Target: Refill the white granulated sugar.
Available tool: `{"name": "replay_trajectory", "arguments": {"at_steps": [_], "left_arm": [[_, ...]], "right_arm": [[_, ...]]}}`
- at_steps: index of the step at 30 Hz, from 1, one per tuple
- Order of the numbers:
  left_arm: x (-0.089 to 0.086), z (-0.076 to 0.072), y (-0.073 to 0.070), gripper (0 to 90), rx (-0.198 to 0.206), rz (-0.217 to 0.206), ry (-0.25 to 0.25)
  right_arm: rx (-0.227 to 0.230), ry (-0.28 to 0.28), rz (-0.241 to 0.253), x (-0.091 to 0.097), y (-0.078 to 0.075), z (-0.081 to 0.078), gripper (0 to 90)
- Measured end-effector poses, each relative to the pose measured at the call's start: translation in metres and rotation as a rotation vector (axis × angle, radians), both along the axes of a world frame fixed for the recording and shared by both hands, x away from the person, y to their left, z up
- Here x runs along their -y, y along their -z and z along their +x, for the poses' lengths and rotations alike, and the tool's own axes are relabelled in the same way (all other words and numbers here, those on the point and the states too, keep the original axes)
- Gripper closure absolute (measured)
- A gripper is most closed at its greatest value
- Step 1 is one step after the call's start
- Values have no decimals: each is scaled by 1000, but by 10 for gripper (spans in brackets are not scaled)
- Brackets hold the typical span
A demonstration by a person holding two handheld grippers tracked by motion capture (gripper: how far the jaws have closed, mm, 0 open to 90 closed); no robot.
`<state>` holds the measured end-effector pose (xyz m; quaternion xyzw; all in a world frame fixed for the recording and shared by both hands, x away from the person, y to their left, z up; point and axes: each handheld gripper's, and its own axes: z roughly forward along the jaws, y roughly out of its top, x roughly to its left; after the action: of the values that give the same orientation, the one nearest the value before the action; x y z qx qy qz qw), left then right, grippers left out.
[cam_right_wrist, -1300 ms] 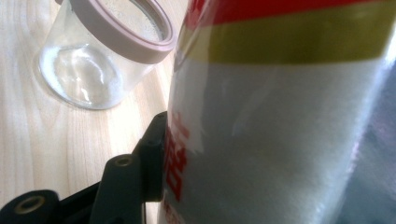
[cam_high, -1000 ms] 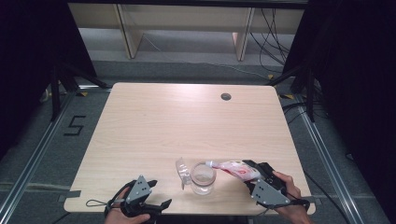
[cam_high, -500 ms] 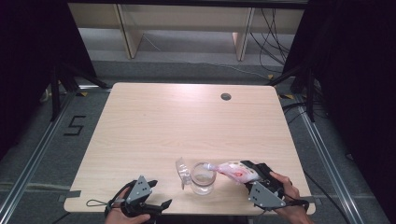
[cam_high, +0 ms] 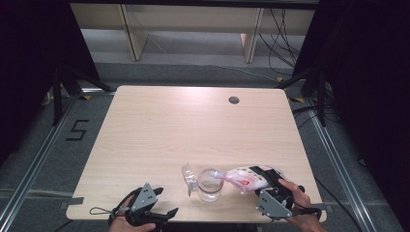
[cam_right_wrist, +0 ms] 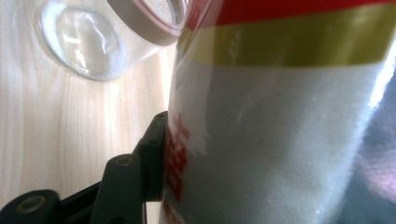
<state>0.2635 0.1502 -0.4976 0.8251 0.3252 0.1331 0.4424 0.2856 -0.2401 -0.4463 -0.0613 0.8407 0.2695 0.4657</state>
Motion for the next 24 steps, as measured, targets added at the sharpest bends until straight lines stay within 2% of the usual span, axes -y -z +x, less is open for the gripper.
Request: {"name": "replay_trajectory", "arguments": {"at_steps": [1, 2, 3, 4, 5, 6, 7, 8, 10, 11, 12, 13, 14, 15, 16, 17, 21, 22, 23, 24], "left_arm": [[1, -1, -1, 174, -13, -27, -2], [1, -1, -1, 173, -13, -27, -2], [1, -1, -1, 174, -5, -18, -2], [-1, 0, -2, 173, -3, 11, 2], [2, -2, -1, 174, -11, -24, -7], [2, -2, -1, 174, -11, -24, -7], [0, 0, 0, 173, 5, 20, 0], [2, -2, 0, 173, -9, -16, -5], [2, -1, 0, 174, -12, -20, 0], [0, -1, -1, 173, -1, 14, 1], [0, -1, -1, 173, -3, 10, 0], [0, -1, 0, 174, -5, -3, -6], [1, -1, 0, 174, -7, -25, -10], [1, -1, 0, 173, -7, -25, -10], [0, 0, 0, 173, -10, 6, -1], [1, -1, 0, 174, -16, -13, -3], [1, 0, 1, 174, -16, -16, 0], [2, -1, 2, 173, -10, -25, -9], [2, 0, 3, 174, -10, -41, -13], [2, 0, 3, 173, -10, -41, -13]], "right_arm": [[12, 3, 3, 0, 1, 0, 492], [18, 2, -22, -1, -1, -1, 492], [9, 9, -12, -2, 1, -1, 492], [19, 2, -14, -2, 0, -1, 492], [28, -4, -37, -2, -2, -1, 492], [39, -11, -44, -3, -2, -1, 492], [31, -2, -29, -3, -1, -2, 493], [35, 2, -49, -4, -2, -3, 492], [52, -9, -67, -4, -4, -2, 493], [49, 8, -57, -4, -3, -3, 493], [39, 14, -59, -5, -3, -4, 493], [71, -7, -92, -5, -6, -3, 493], [74, -3, -96, -6, -6, -3, 493], [74, -3, -96, -6, -6, -3, 493], [53, 18, -70, -6, -3, -5, 493], [93, -4, -122, -7, -7, -4, 493], [91, 4, -132, -8, -7, -5, 494], [85, 37, -132, -8, -6, -7, 494], [105, 14, -161, -9, -8, -6, 494], [105, 14, -161, -9, -8, -6, 494]]}}
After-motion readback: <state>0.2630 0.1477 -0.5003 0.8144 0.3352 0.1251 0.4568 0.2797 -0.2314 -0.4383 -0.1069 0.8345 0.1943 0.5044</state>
